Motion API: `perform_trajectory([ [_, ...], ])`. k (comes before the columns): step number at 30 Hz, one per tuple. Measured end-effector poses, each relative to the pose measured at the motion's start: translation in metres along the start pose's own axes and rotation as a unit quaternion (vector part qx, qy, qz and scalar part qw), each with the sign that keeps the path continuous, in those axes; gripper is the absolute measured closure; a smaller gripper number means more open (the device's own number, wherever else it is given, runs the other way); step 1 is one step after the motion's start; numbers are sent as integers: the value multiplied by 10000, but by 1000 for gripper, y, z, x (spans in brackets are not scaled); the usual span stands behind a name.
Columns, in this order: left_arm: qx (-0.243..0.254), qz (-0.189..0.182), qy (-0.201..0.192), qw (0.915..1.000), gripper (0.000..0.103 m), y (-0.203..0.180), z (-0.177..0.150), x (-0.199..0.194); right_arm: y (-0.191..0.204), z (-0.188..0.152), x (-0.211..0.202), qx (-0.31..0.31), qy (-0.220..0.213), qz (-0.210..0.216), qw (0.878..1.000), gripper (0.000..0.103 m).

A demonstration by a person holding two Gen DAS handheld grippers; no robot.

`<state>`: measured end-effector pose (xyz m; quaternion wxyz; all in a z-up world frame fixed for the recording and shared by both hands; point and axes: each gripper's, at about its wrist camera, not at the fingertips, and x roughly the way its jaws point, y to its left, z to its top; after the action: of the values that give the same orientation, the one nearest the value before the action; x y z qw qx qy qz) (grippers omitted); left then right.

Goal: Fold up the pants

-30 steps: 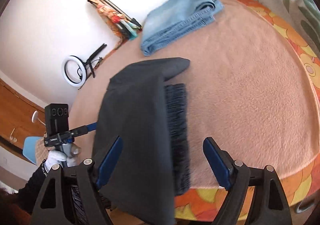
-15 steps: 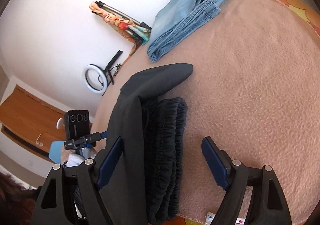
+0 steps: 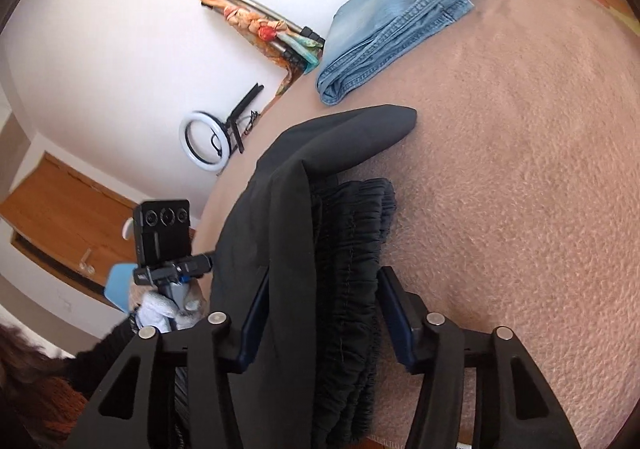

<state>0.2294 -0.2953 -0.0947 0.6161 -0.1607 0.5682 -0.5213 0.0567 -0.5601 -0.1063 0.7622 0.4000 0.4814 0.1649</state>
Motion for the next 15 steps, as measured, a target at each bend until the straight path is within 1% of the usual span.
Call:
perform_trajectory([
  [2,-18,8,-33,10000,44,0,1,2,4,1,4,-27,-36,-88,10000,47],
  [4,-38,-24,-45,10000,50,0,3,6,8,1,8,-60,-86,-169,9998,48],
  [5,-51,15,-57,10000,51,0,4,7,9,1,10,-9,-121,-171,9998,53],
  [6,-96,53,-86,9999,54,1,5,8,8,0,10,54,-149,-134,9998,61],
  [7,-148,57,-118,9998,55,0,6,9,8,-1,9,102,-191,-116,9997,66],
  [8,-152,45,-139,9998,55,-1,6,8,10,-1,7,78,-226,-140,9996,76],
  [9,-101,69,-137,9998,55,-3,7,10,14,-1,5,-6,-244,-178,9995,80],
  [11,-17,120,-120,9999,55,-5,7,11,17,-1,2,-31,-253,-105,9996,80],
  [13,-167,10,-128,9998,55,1,6,12,10,-2,6,182,-172,-92,9996,67],
  [14,-211,-33,-175,9996,55,2,7,11,5,-2,9,325,-114,-88,9994,56],
  [15,-245,-54,-178,9995,55,3,8,12,3,-2,11,363,-113,-10,9993,56],
])
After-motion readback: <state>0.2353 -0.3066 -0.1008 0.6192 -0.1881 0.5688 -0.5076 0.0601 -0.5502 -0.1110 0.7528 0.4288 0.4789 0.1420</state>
